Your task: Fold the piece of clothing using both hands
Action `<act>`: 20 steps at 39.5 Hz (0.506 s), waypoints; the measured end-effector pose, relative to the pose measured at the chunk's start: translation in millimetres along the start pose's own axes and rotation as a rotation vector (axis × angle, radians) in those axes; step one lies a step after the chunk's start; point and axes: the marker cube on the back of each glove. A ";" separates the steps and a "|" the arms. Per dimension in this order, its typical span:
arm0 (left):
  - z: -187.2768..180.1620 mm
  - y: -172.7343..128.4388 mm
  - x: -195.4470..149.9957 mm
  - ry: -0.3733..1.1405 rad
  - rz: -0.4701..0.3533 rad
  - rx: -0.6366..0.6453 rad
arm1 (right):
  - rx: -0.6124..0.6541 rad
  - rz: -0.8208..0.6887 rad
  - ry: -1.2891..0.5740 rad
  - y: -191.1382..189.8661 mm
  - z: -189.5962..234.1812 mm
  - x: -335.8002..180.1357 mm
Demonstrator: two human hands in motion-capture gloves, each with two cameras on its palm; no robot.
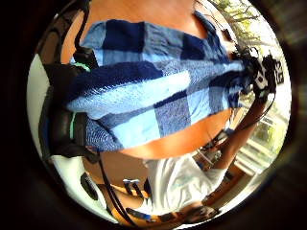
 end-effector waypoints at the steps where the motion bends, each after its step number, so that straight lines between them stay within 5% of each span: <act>1: 5.9 -7.4 -0.2 0.011 -0.016 0.002 | 0.040 0.011 -0.009 -3.5 2.6 0.8; 5: 21.2 -17.7 -3.4 0.033 -0.126 0.103 | 0.216 0.090 -0.080 -2.1 5.6 8.6; 9: 26.2 3.1 -5.1 -0.009 -0.203 0.340 | 0.354 0.202 -0.092 25.8 9.9 29.7; 14: 45.3 32.2 6.5 0.002 -0.162 0.489 | 0.408 0.404 0.082 75.0 34.9 69.0; 20: 84.4 53.8 37.6 0.037 -0.092 0.447 | 0.327 0.667 0.270 155.2 63.3 86.8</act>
